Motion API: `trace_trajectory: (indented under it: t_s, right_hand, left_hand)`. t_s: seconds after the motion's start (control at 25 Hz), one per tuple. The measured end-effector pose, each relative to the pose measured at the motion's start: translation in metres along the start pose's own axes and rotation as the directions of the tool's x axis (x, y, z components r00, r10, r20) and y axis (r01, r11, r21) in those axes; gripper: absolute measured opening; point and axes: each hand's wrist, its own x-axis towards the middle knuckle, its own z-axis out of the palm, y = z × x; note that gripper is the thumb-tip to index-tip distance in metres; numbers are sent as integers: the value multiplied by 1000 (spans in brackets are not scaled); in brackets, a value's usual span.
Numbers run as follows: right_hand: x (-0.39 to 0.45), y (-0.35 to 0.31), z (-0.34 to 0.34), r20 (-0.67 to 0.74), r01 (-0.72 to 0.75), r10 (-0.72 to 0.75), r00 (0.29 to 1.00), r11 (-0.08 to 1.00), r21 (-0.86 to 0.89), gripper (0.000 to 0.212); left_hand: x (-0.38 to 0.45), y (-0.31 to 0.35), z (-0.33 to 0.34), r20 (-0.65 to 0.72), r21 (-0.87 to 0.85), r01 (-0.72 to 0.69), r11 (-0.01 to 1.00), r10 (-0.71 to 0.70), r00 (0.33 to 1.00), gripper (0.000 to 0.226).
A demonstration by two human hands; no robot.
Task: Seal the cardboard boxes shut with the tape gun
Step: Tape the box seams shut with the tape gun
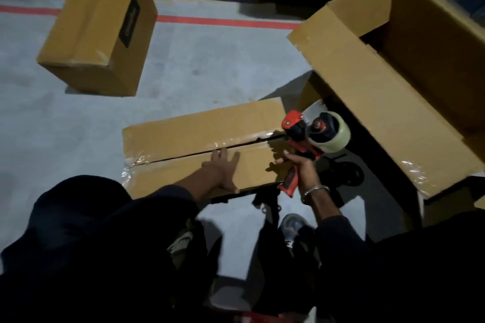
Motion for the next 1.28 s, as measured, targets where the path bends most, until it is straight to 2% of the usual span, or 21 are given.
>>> trace_trajectory:
  t_s: [0.12, 0.2, 0.32, 0.4, 0.44, 0.48, 0.52, 0.56, 0.6, 0.64, 0.68, 0.76, 0.84, 0.92, 1.0, 1.04, 1.08, 1.2, 1.28]
  right_hand:
    - [2, 12, 6, 57, 8, -5, 998, 998, -55, 25]
    - [-7, 24, 15, 71, -34, 40, 997, 996, -88, 16]
    - [-36, 59, 26, 94, -107, 126, 988, 976, -188, 26]
    - [-51, 75, 26, 105, -50, 77, 992, 971, -235, 23]
    - [-54, 78, 25, 106, -7, 34, 994, 970, -243, 19]
    - [-57, 77, 25, 106, 15, 11, 994, 970, -243, 18]
    - [-58, 76, 24, 112, 30, -2, 994, 969, -243, 22]
    - [-60, 72, 24, 130, 41, -8, 991, 968, -246, 30]
    - [-63, 68, 24, 148, 49, -11, 989, 965, -258, 37]
    - [-66, 63, 24, 155, 59, -16, 988, 959, -277, 40]
    - [-68, 58, 22, 160, 76, -31, 987, 955, -287, 39]
    - [-73, 45, 21, 163, 122, -77, 984, 950, -287, 28]
    - [-79, 34, 21, 162, 169, -126, 979, 943, -287, 19]
    - [-80, 25, 21, 142, 196, -160, 977, 935, -294, 18]
    - [-76, 18, 18, 122, 219, -189, 974, 919, -329, 18]
    - [-72, 15, 16, 118, 228, -199, 973, 909, -350, 15]
    - [-68, 13, 16, 118, 238, -210, 971, 908, -345, 11]
    - [-54, 5, 16, 103, 236, -214, 971, 923, -304, 3]
    - [-43, 5, 20, 98, 190, -168, 981, 933, -304, 9]
  left_hand:
    - [-10, 4, 23, -28, 32, 52, 998, -51, 998, 143]
    - [-18, -5, 29, -40, -38, 78, 996, -80, 996, 151]
    - [-37, -24, 22, 59, -150, 126, 981, -119, 991, 157]
    - [-43, -31, 4, 140, -243, 163, 956, -131, 981, 144]
    - [-43, -30, -5, 133, -327, 156, 932, -118, 984, 123]
    - [-42, -27, -12, 119, -457, 145, 878, -101, 988, 99]
    - [-41, -21, -17, 143, -631, 154, 760, -81, 986, 85]
    - [-41, -12, -23, 219, -806, 210, 553, -51, 974, 82]
    - [-41, -3, -28, 296, -896, 277, 348, 3, 955, 86]
    - [-41, 5, -36, 337, -927, 319, 196, 67, 939, 89]
    - [-39, 11, -43, 351, -936, 342, 88, 121, 929, 88]
    - [-37, 22, -64, 356, -933, 361, 11, 187, 915, 70]
    - [-28, 26, -79, 360, -930, 367, 7, 221, 906, 40]
    - [-17, 26, -90, 355, -926, 376, -41, 249, 901, 19]
    - [-1, 28, -102, 325, -934, 350, -67, 241, 914, 8]
    - [6, 28, -109, 299, -950, 312, -29, 217, 929, 11]
    - [14, 30, -116, 273, -962, 271, 37, 188, 943, 16]
    - [37, 34, -140, 227, -914, 167, 370, 126, 966, 21]
    - [50, 34, -154, 184, -846, 85, 526, 139, 973, 21]
